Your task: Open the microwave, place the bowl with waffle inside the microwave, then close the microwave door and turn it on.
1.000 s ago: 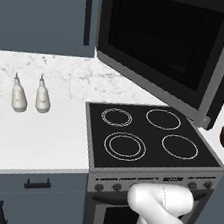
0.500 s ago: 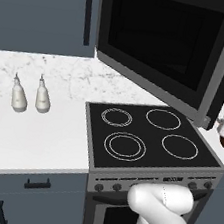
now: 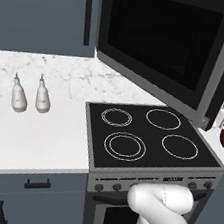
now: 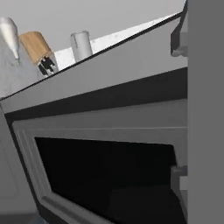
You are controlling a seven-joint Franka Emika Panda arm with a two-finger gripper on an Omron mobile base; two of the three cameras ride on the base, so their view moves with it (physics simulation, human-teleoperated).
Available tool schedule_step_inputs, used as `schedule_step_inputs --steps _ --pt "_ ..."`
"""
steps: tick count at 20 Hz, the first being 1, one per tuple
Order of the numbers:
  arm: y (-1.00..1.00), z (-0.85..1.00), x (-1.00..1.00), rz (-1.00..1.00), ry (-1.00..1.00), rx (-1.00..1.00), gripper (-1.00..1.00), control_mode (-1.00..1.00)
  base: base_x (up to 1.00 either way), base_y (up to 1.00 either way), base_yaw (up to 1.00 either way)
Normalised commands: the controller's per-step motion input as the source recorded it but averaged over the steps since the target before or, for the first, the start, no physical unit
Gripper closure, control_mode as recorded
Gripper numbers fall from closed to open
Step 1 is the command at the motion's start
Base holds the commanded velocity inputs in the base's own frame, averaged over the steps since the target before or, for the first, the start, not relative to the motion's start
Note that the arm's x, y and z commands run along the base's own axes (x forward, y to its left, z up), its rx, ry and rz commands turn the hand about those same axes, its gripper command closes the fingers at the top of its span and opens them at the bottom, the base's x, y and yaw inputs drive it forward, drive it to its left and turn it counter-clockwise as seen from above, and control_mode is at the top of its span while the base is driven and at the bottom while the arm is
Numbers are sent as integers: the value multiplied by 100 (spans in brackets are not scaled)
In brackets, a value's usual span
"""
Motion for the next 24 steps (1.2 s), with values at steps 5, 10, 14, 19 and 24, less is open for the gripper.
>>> schedule_step_inputs --steps 5,10,14,19,24 --pt "96 14 -17 5 6 0 -100 -100 0 0 0" --pt "100 16 -7 1 13 -1 -100 -100 0 0 0" --pt "100 5 0 0 18 -7 -100 -100 0 0 0" --pt "100 7 0 -6 18 -12 -100 -100 0 0 0" --pt "74 18 0 -8 15 -8 -100 -100 0 0 0"
